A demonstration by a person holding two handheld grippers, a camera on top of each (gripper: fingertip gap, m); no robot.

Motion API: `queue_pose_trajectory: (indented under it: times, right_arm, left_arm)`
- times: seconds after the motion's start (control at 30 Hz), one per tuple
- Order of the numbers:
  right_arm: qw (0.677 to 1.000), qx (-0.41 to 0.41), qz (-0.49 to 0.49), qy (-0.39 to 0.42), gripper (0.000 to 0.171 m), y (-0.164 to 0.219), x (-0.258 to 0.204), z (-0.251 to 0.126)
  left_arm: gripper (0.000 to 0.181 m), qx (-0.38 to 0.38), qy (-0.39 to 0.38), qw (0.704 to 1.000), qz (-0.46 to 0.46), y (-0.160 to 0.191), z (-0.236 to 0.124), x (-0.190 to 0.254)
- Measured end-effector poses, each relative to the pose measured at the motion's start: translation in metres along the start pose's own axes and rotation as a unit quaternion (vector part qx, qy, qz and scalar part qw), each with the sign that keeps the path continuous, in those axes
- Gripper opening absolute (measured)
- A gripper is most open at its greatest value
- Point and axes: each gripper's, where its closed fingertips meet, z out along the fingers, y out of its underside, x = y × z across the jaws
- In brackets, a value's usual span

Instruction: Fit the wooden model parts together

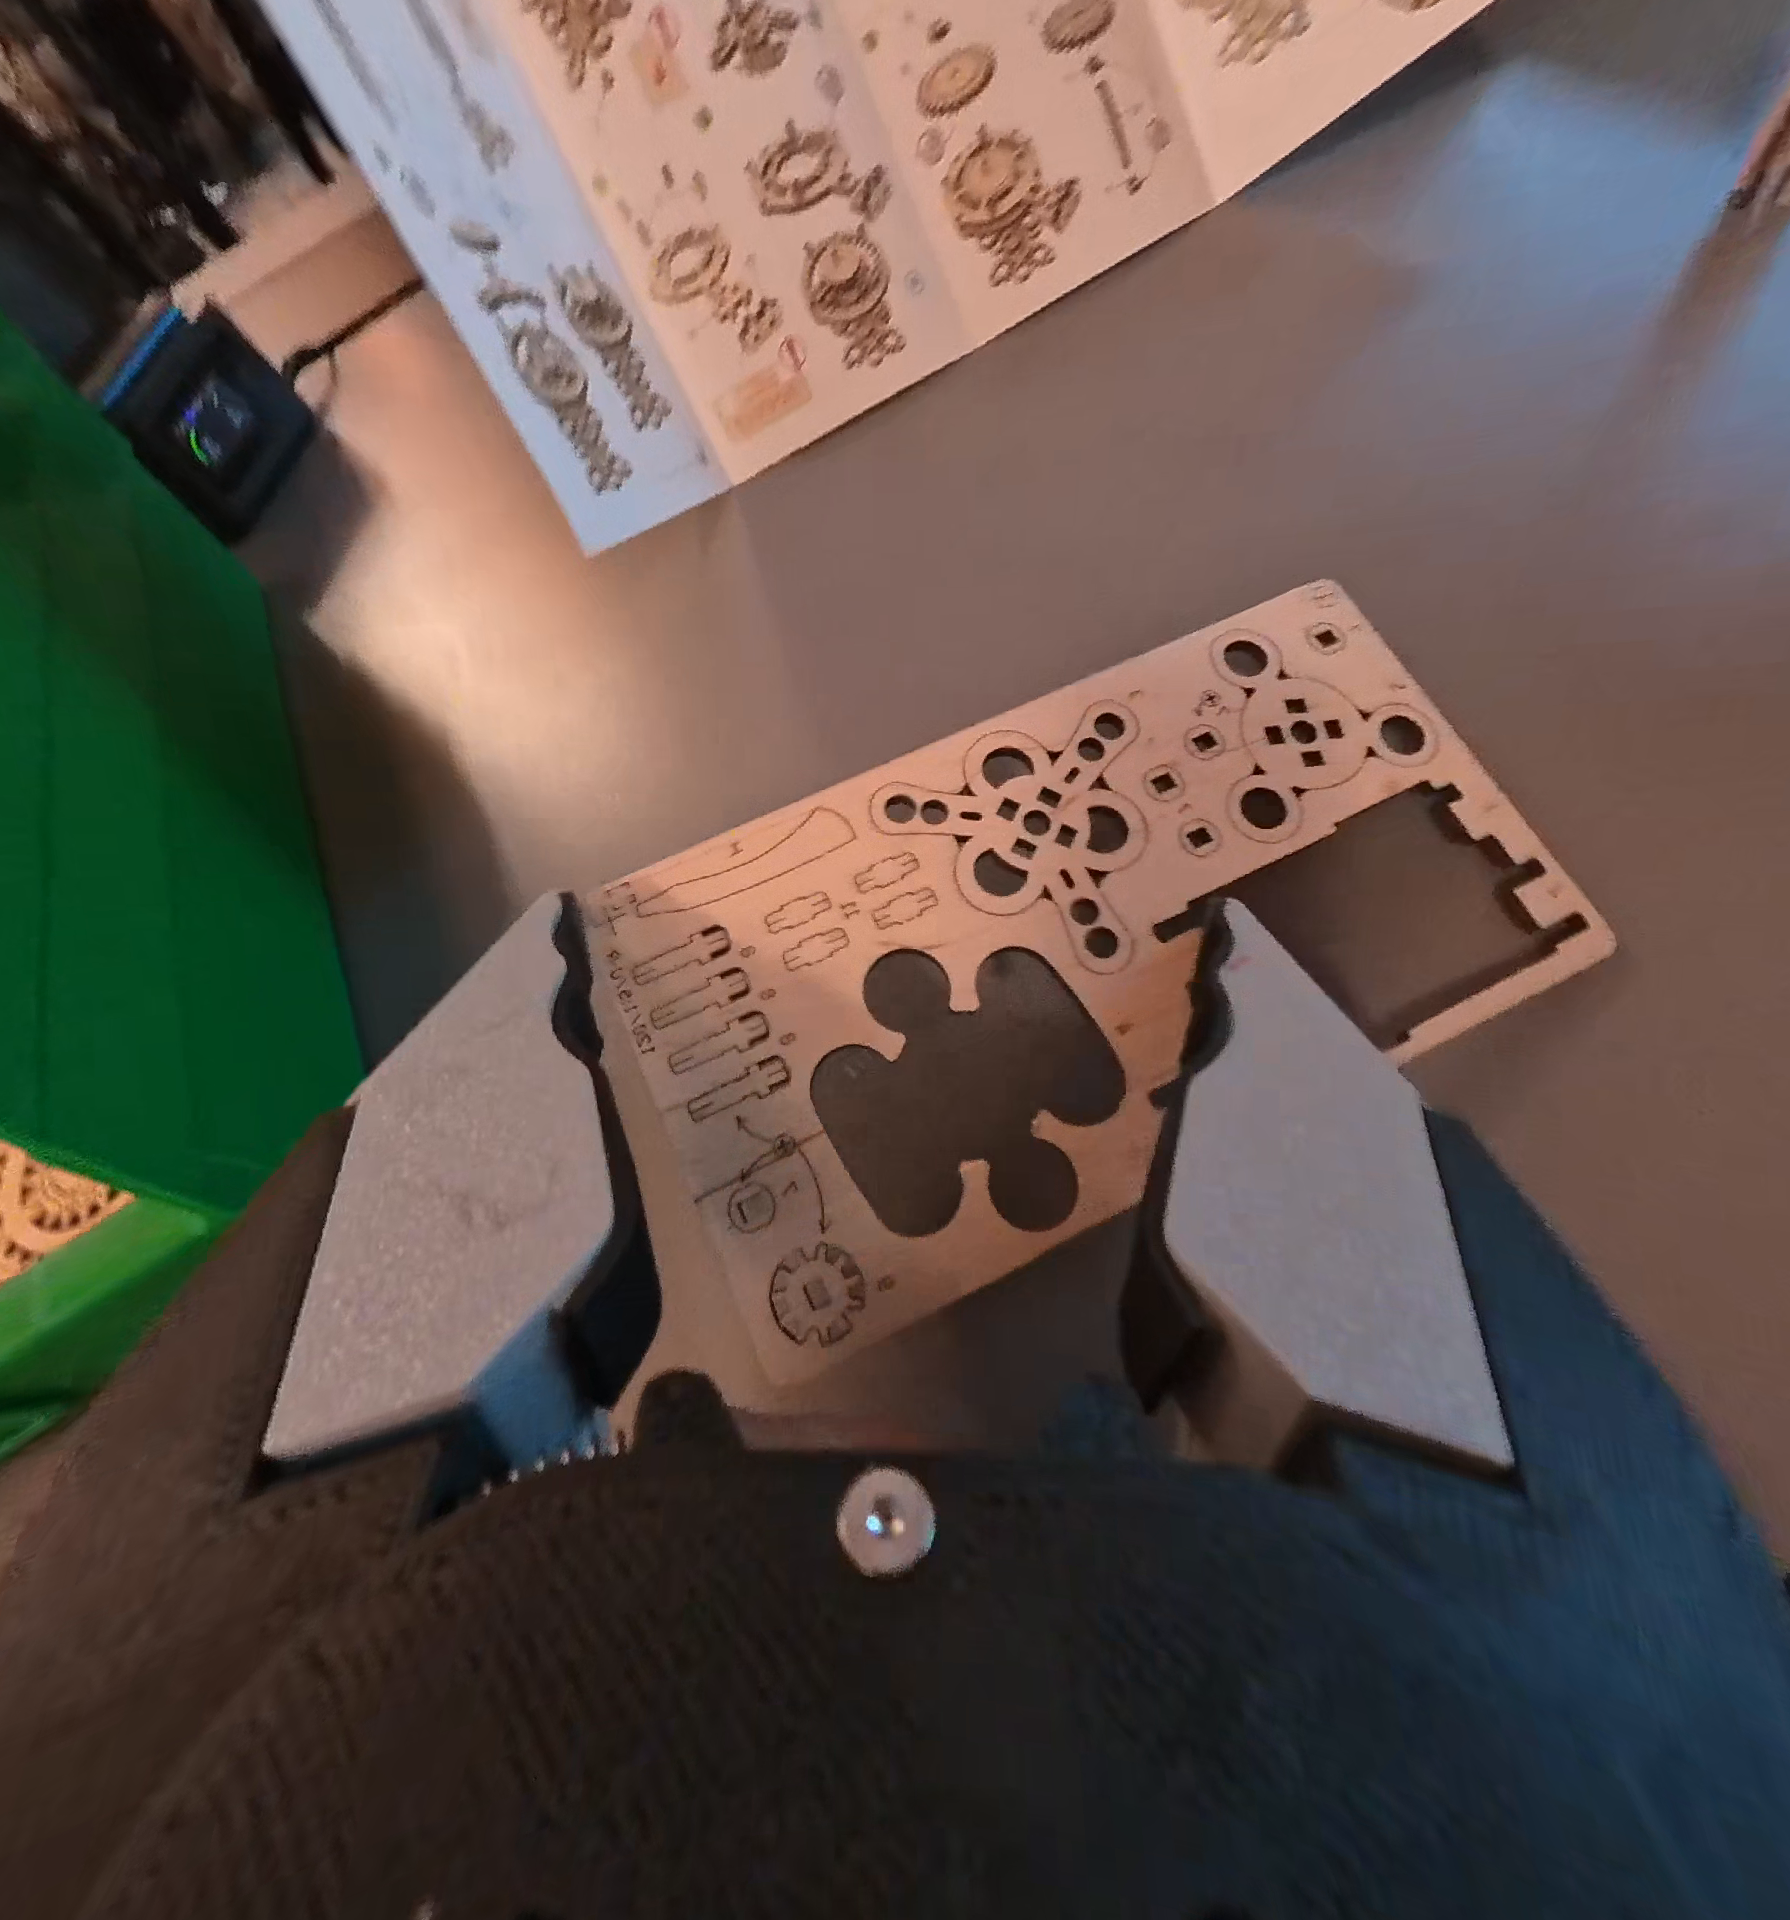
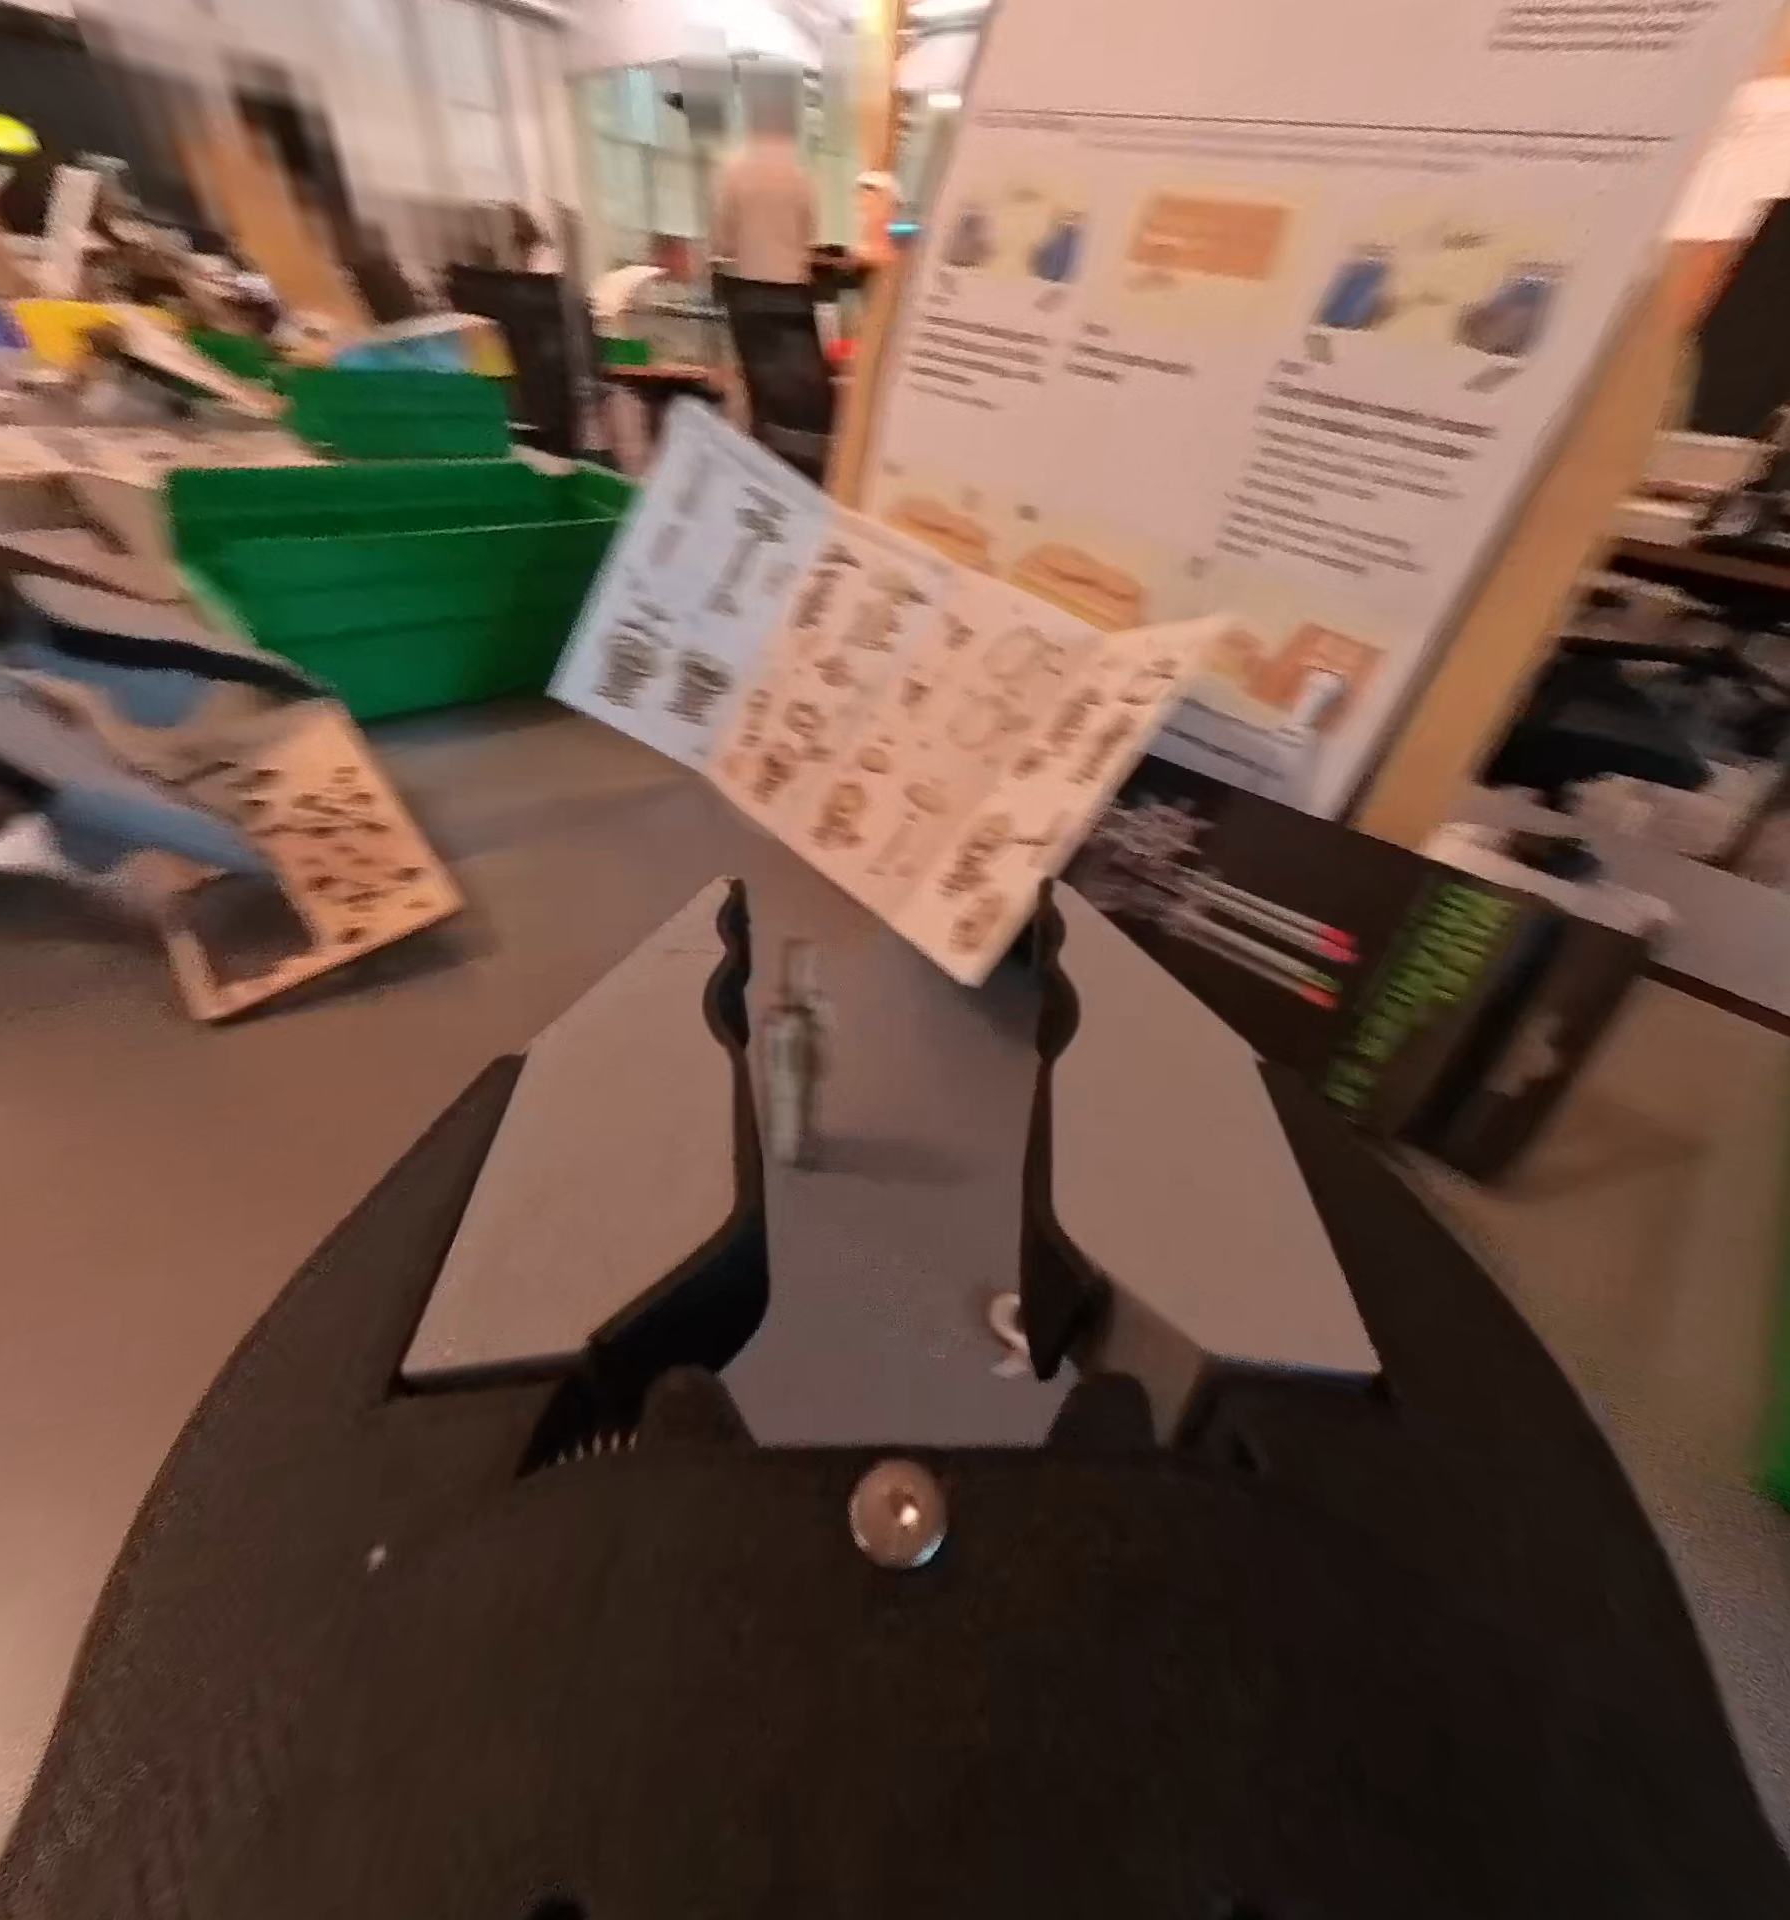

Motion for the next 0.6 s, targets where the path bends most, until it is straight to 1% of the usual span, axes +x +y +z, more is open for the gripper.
queue_pose_trajectory:
  times: [0.1, 0.17, 0.23, 0.33, 0.43, 0.5, 0.57, 0.6]
  right_arm:
    - [0.994, -0.039, -0.013, -0.103, 0.054, -0.001, -0.066, 0.016]
    - [0.985, -0.076, -0.03, -0.153, 0.058, 0.005, -0.106, 0.031]
    - [0.975, -0.096, -0.041, -0.194, 0.06, 0.008, -0.14, 0.048]
    - [0.957, -0.12, -0.037, -0.262, 0.061, 0.012, -0.181, 0.081]
    - [0.939, -0.151, -0.008, -0.31, 0.062, 0.016, -0.204, 0.117]
    - [0.917, -0.187, 0.022, -0.351, 0.059, 0.023, -0.217, 0.132]
    - [0.89, -0.212, 0.053, -0.401, 0.044, 0.027, -0.233, 0.138]
    - [0.876, -0.224, 0.064, -0.422, 0.039, 0.029, -0.24, 0.139]
  left_arm:
    - [0.114, 0.034, 0.003, 0.999, 0.041, -0.011, -0.005, 0.007]
    - [0.114, 0.051, 0.004, 0.997, 0.062, -0.016, -0.007, 0.011]
    - [0.114, 0.075, 0.011, 0.994, 0.082, -0.022, -0.01, 0.018]
    - [0.114, 0.112, 0.025, 0.987, 0.112, -0.03, -0.014, 0.029]
    - [0.114, 0.141, 0.037, 0.98, 0.138, -0.035, -0.022, 0.04]
    - [0.114, 0.154, 0.044, 0.976, 0.146, -0.035, -0.026, 0.042]
    - [0.114, 0.163, 0.056, 0.974, 0.148, -0.033, -0.028, 0.045]
    - [0.114, 0.167, 0.063, 0.973, 0.148, -0.033, -0.029, 0.046]
